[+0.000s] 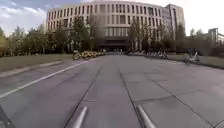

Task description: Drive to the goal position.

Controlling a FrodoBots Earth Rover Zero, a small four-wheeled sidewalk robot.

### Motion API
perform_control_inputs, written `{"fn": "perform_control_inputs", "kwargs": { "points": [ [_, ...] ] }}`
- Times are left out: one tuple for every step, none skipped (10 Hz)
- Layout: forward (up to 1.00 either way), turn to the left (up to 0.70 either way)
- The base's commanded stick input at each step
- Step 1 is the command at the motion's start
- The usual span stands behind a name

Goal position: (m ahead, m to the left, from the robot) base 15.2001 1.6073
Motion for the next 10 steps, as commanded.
{"fn": "perform_control_inputs", "kwargs": {
  "points": [
    [0.7, 0.0],
    [0.7, 0.0],
    [0.7, 0.0],
    [0.7, 0.0],
    [0.7, 0.0],
    [0.7, 0.0],
    [0.7, 0.0],
    [0.7, 0.0],
    [0.7, 0.0],
    [0.7, 0.0]
  ]
}}
